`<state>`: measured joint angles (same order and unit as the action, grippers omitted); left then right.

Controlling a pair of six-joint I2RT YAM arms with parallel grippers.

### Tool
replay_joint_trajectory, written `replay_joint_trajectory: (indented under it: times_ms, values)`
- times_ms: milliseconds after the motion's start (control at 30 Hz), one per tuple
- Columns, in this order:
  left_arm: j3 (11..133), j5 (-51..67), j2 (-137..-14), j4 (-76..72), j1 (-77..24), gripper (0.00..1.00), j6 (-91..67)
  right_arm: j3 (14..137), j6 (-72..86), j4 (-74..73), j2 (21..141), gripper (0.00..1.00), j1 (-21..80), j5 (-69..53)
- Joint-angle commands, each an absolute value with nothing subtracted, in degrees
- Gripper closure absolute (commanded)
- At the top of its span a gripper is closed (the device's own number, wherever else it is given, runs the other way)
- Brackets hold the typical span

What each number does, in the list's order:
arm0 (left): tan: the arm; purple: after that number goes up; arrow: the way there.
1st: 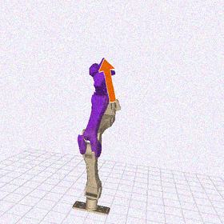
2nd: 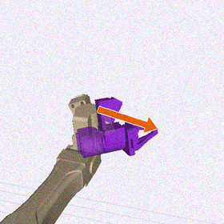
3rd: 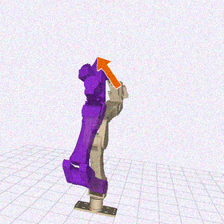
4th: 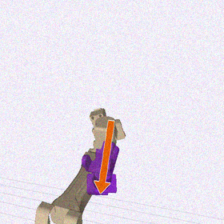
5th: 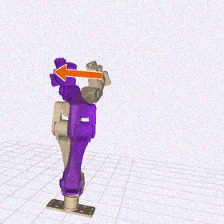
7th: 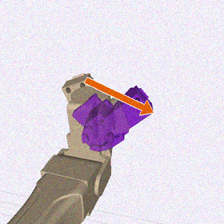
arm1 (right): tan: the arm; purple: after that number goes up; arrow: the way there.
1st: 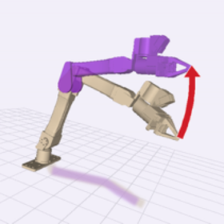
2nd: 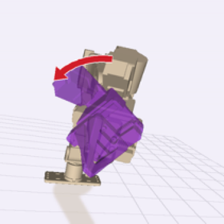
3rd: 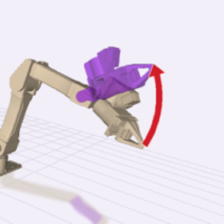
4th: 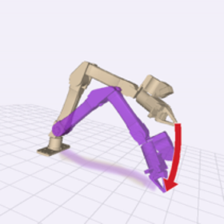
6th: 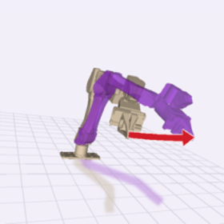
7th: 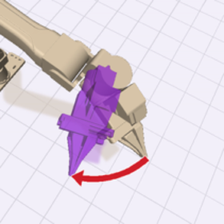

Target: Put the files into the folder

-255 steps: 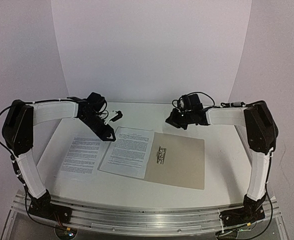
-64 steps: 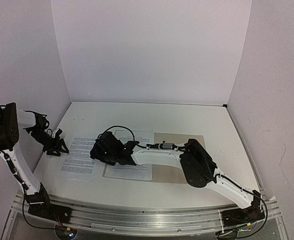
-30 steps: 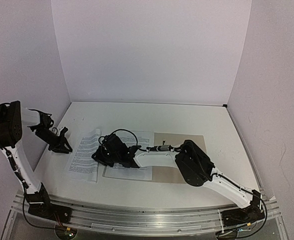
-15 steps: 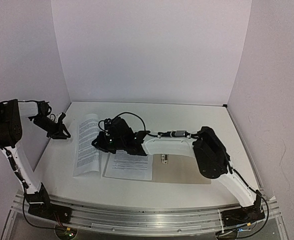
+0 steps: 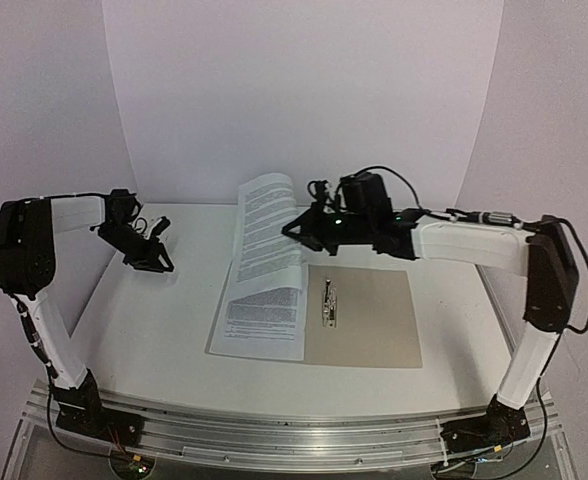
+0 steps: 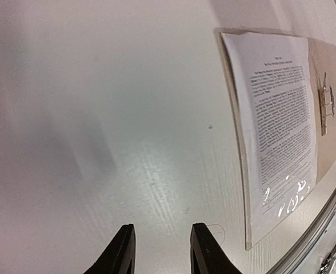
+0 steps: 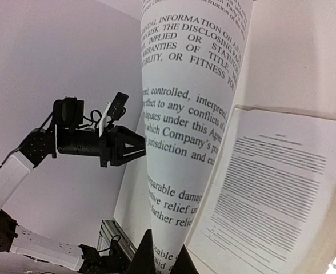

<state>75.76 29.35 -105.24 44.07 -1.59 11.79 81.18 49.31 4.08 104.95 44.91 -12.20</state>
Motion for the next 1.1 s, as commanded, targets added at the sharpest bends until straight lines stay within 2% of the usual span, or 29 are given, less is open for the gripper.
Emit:
replay_joint_trajectory:
  times_ms: [0, 167, 300, 433, 633, 1067]
  values:
    - [77.9, 26.9, -102.2, 41.9, -10.1, 0.66, 12.1, 70.4, 46.3, 2.6, 90.4, 0.93, 37.7, -19.6]
    - [79.2, 25.5, -104.7, 40.7, -20.1, 0.65, 11.6, 59.1, 44.5, -4.7, 78.2, 0.92, 27.9, -22.1]
    - [80.8, 25.2, -108.0, 39.9, -26.7, 0.64, 11.5, 54.7, 38.3, -15.1, 74.9, 0.92, 21.1, -23.8]
    - [82.7, 25.1, -111.8, 39.4, -31.5, 0.63, 11.6, 52.4, 31.8, -21.7, 76.2, 0.91, 16.2, -24.9]
    - [84.3, 25.4, -115.0, 38.5, -35.1, 0.60, 12.3, 51.0, 25.8, -23.2, 81.2, 0.90, 12.9, -28.1]
    - [83.8, 25.9, -118.0, 38.1, -35.8, 0.60, 12.1, 52.4, 23.1, -22.4, 87.3, 0.91, 10.7, -40.1]
